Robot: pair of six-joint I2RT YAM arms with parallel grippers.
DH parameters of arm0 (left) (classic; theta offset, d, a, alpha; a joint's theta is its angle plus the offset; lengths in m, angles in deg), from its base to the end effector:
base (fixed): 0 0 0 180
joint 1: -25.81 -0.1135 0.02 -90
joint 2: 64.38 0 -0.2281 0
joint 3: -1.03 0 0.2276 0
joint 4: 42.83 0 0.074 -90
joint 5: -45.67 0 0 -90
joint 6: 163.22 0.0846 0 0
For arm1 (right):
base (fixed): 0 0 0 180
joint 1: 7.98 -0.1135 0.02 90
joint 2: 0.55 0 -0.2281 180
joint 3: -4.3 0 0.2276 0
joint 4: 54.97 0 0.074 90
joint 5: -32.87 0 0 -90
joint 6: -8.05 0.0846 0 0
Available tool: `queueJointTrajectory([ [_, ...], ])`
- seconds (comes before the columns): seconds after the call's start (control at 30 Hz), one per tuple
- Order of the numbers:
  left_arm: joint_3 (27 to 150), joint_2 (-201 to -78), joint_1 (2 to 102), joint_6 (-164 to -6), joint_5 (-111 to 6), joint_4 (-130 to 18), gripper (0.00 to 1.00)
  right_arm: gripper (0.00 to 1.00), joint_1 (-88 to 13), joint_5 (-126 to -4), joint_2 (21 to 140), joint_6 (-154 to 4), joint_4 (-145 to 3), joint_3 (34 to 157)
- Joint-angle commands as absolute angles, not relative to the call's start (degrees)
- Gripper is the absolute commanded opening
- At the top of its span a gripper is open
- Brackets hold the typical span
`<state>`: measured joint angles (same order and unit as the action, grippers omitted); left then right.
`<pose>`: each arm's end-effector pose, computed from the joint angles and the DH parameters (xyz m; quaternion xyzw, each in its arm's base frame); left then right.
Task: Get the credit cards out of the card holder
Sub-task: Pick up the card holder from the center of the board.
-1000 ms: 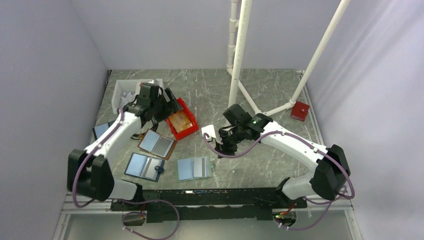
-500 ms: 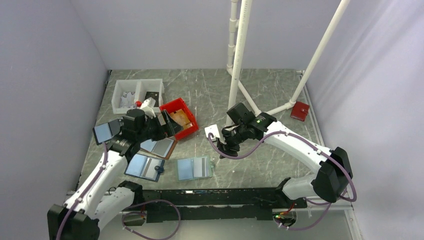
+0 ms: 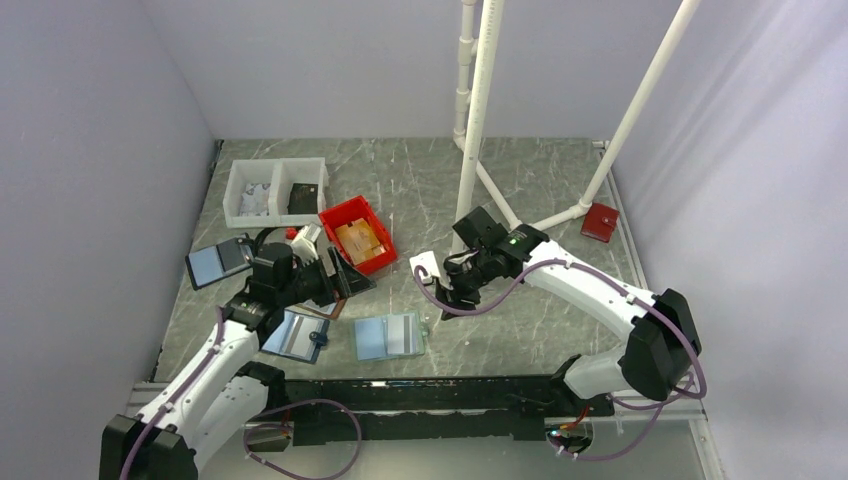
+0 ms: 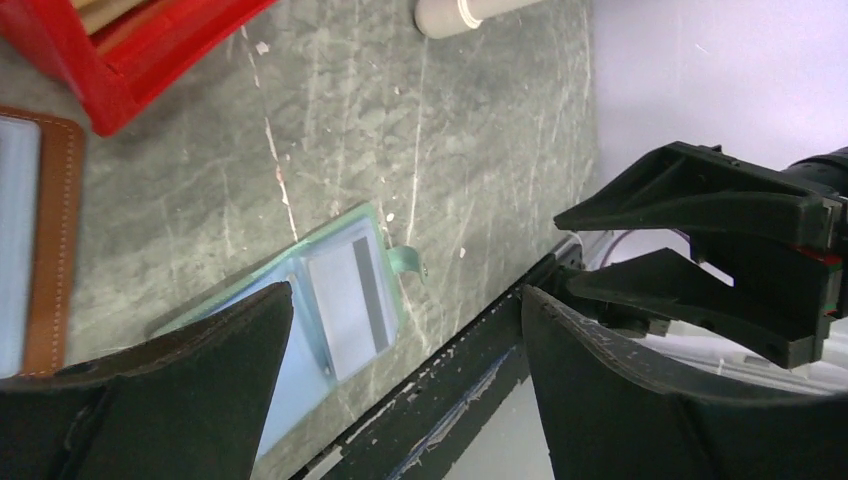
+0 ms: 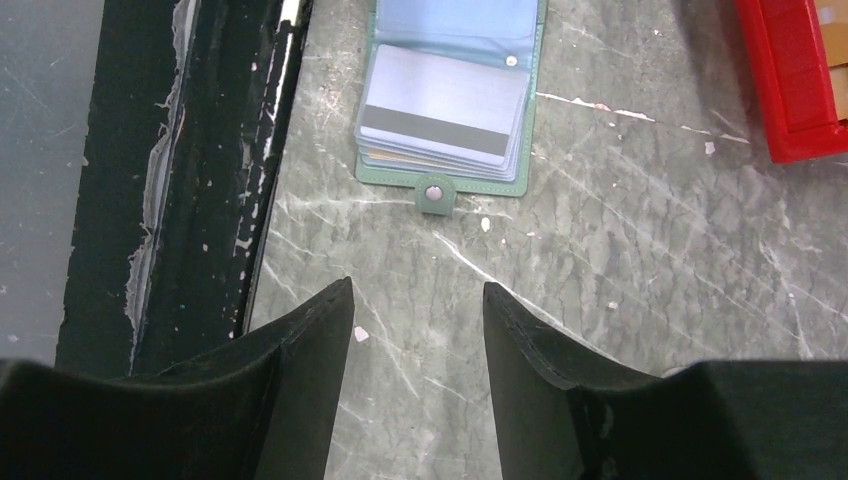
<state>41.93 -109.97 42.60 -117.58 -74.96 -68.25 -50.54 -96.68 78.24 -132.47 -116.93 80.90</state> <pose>0.1926 -0.1031 0.1842 -0.0711 0.8431 -0.4419 0.2981 0.1579 0.2181 0.2033 -0.7178 0.5760 0.3144 0.2329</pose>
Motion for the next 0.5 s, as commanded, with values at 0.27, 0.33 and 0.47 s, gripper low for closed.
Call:
queueJointTrajectory([
  [0.27, 35.67, -111.92, 51.69, -125.80, -74.00, -59.76, 0.73, 0.47, -55.80, -95.40, 82.09, -128.80, -110.78, 79.44],
  [0.33, 36.52, -113.61, 54.62, -125.33, -70.71, -61.55, 0.71, 0.46, -56.90, -94.97, 82.92, -128.40, -110.25, 79.35],
  [0.47, 38.08, -116.14, 58.90, -124.75, -64.86, -65.04, 0.65, 0.40, -59.00, -93.60, 84.35, -127.41, -108.53, 78.97],
])
